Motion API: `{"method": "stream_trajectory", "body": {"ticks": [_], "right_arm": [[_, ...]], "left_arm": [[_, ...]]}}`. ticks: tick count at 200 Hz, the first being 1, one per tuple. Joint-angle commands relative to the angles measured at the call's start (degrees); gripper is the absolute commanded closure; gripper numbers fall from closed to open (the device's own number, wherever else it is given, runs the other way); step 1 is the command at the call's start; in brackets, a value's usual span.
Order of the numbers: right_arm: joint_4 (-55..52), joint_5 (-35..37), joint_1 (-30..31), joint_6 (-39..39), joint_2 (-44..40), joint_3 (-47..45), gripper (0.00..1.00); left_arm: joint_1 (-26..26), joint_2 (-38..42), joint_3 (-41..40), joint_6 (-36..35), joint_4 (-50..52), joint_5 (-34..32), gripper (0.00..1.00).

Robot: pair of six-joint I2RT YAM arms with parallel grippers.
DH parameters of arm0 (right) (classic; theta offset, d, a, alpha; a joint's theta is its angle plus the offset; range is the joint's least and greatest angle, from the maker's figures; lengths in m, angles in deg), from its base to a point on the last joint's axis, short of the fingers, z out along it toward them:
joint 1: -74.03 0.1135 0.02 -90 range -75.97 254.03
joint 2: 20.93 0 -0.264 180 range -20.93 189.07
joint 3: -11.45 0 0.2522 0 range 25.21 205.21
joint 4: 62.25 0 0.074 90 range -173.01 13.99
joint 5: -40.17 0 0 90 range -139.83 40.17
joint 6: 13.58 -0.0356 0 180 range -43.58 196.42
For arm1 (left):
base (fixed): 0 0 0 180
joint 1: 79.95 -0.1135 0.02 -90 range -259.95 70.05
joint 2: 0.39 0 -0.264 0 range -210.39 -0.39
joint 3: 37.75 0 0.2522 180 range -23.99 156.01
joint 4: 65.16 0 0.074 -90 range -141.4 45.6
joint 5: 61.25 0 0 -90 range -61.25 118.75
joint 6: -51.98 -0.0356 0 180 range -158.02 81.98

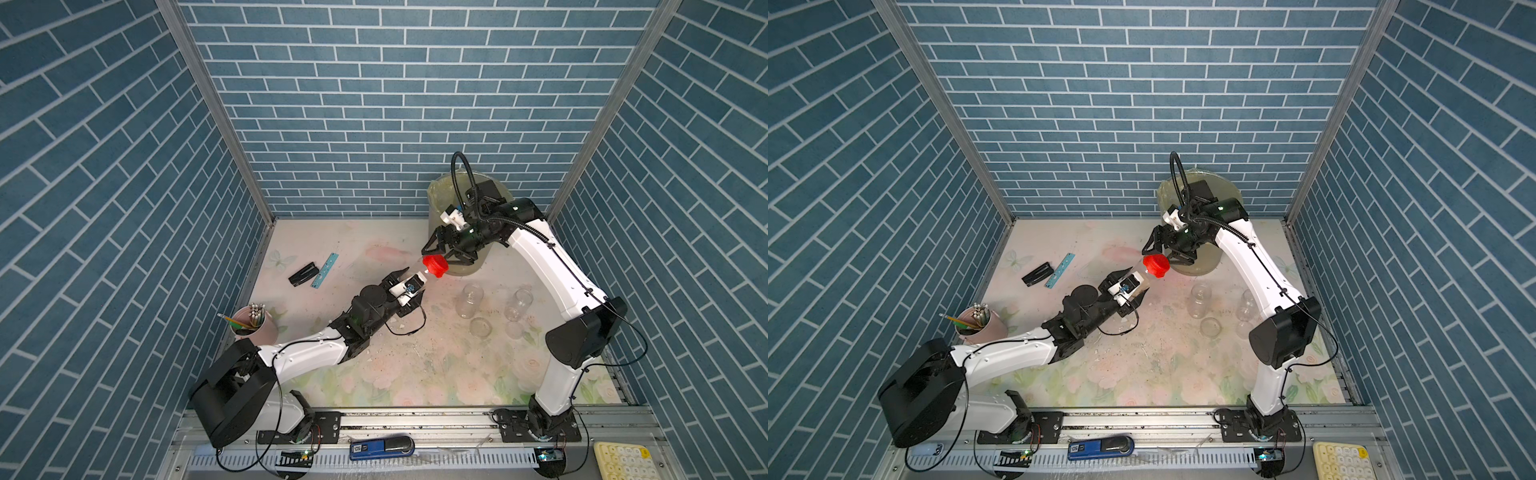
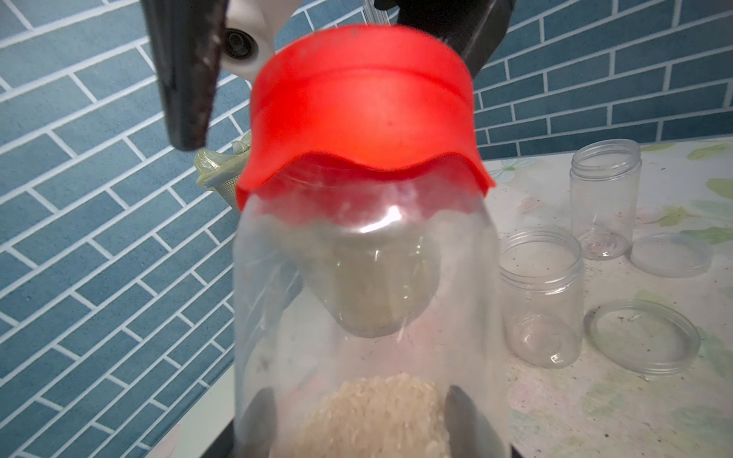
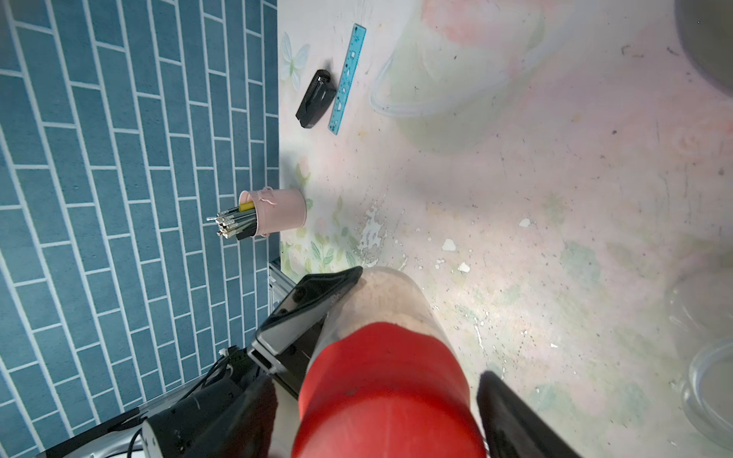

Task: Empty moldy rice from jars
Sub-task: Unscrew the lid from the jar.

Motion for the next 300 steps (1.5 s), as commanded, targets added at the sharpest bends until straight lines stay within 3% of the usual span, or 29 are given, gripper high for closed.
{"method": "stream_trajectory", "body": {"ticks": [1, 59, 96, 105, 116, 141, 161, 193, 220, 251, 278, 300], "right_arm": [[-3.76, 0.62, 0.26, -0.96, -1.72, 0.33, 0.22], [-2.53, 0.03, 0.18, -0.44, -1.83, -0.8, 0.31], [-3.28, -1.0, 0.12, 3.61, -2.35, -1.67, 0.5], [-3.42, -3.1, 0.14, 6.7, -2.62, -1.89, 0.55], [-4.38, -0.88, 0.1, 10.83, -3.37, -2.16, 0.62], [-2.35, 1.82, -0.4, 24.39, -6.73, -6.28, 0.65], [2.21, -0.36, -1.57, 34.74, -9.62, -11.17, 0.65], [3.25, -2.75, -2.87, 52.67, -10.92, -15.47, 0.65], [0.53, -2.02, -3.5, 63.68, -10.12, -15.43, 0.59], [-4.29, -0.97, -4.09, 68.97, -8.43, -9.25, 0.41], [-3.9, -3.06, -5.36, 67.48, -7.32, -4.96, 0.26], [-2.83, -3.26, -6.96, 60.48, -5.63, -0.17, 0.18]], "left_arm": [[0.23, -0.13, 1.61, -1.31, -2.64, -1.16, 0.65], [0.31, -0.66, 2.22, -0.51, -3.15, 0.04, 0.65], [0.07, -0.94, 2.22, 0.99, -3.87, 1.75, 0.67], [-0.39, -1.09, 2.55, 1.96, -3.34, 3.76, 0.68], [-1.3, -1.31, 3.29, 3.68, -2.78, 6.93, 0.68], [-4.83, -1.93, 4.02, 9.83, -3.67, 15.74, 0.69], [-7.66, -3.55, 4.03, 15.22, -6.28, 23.06, 0.7], [-8.11, -5.35, 7.44, 16.01, -4.92, 26.02, 0.71], [-8.32, -5.45, 8.36, 15.45, -3.12, 26.55, 0.71], [-8.33, -5.72, 9.86, 15.31, -1.54, 26.35, 0.71], [-8.37, -5.37, 11.93, 13.9, 2.16, 24.46, 0.72], [-8.4, -5.25, 13.04, 13.7, 2.65, 22.98, 0.73]]}}
